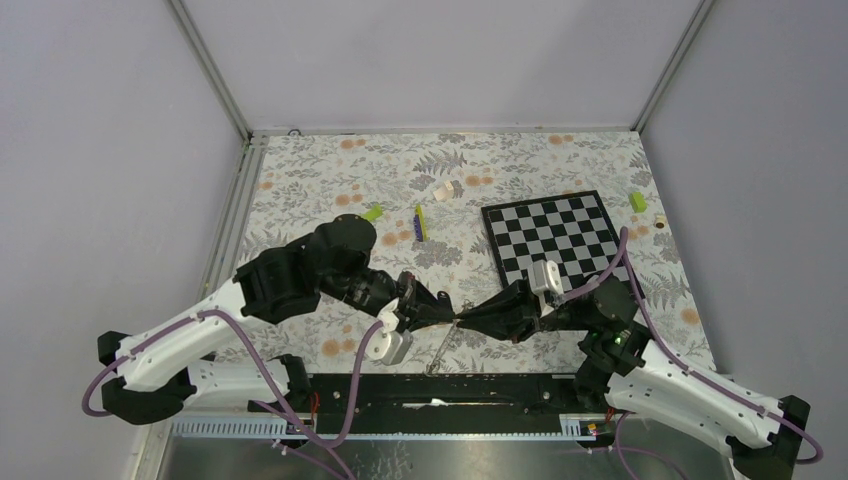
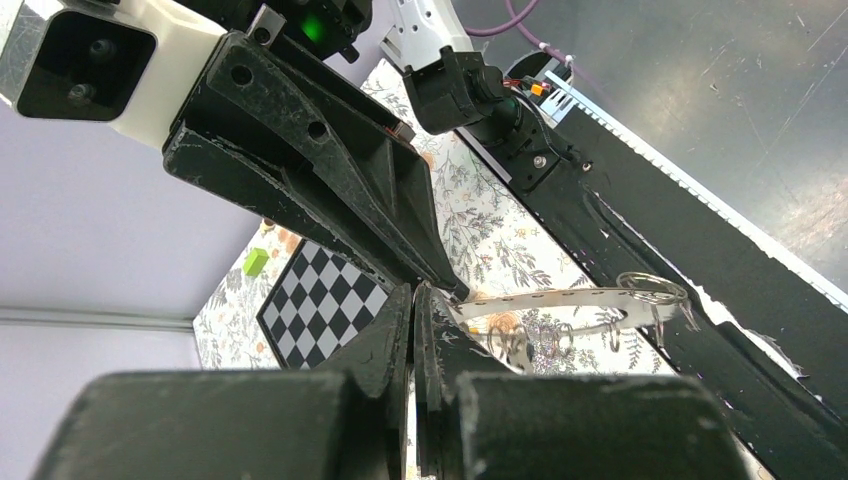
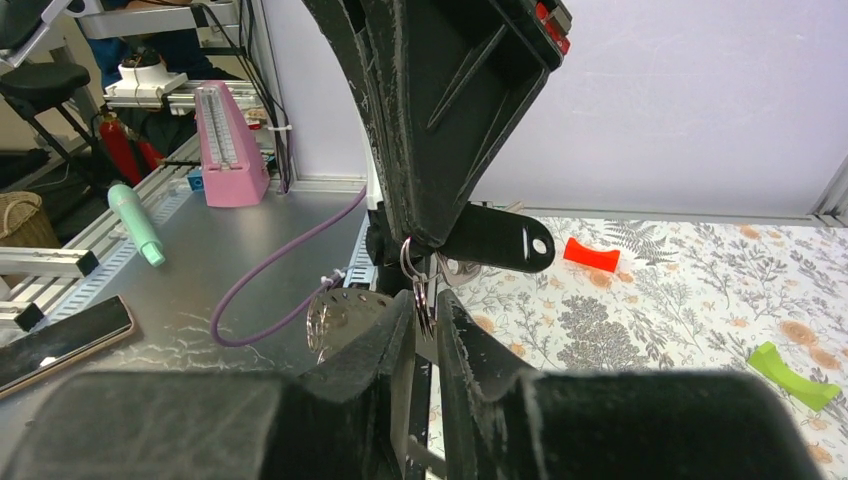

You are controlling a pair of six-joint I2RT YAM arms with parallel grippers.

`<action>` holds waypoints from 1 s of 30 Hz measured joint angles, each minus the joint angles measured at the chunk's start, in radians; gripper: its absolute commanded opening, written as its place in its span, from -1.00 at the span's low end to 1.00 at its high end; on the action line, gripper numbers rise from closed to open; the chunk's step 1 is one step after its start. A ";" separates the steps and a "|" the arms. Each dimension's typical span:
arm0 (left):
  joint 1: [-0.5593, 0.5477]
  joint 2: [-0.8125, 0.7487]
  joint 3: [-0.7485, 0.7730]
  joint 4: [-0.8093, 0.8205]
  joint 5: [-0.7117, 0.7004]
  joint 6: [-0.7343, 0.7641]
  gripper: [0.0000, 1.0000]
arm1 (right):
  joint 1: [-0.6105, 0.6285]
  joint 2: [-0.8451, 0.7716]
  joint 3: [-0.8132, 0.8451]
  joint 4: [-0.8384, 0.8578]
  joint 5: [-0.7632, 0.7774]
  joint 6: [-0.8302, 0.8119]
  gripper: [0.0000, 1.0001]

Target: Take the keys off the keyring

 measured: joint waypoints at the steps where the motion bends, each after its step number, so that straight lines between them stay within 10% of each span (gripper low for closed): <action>1: 0.000 0.002 0.000 0.000 0.000 0.000 -1.00 | 0.000 0.003 0.000 0.000 0.000 0.002 -0.59; 30: -0.002 0.006 0.000 0.001 0.000 0.000 -1.00 | 0.000 -0.017 0.000 -0.005 -0.014 0.008 -0.87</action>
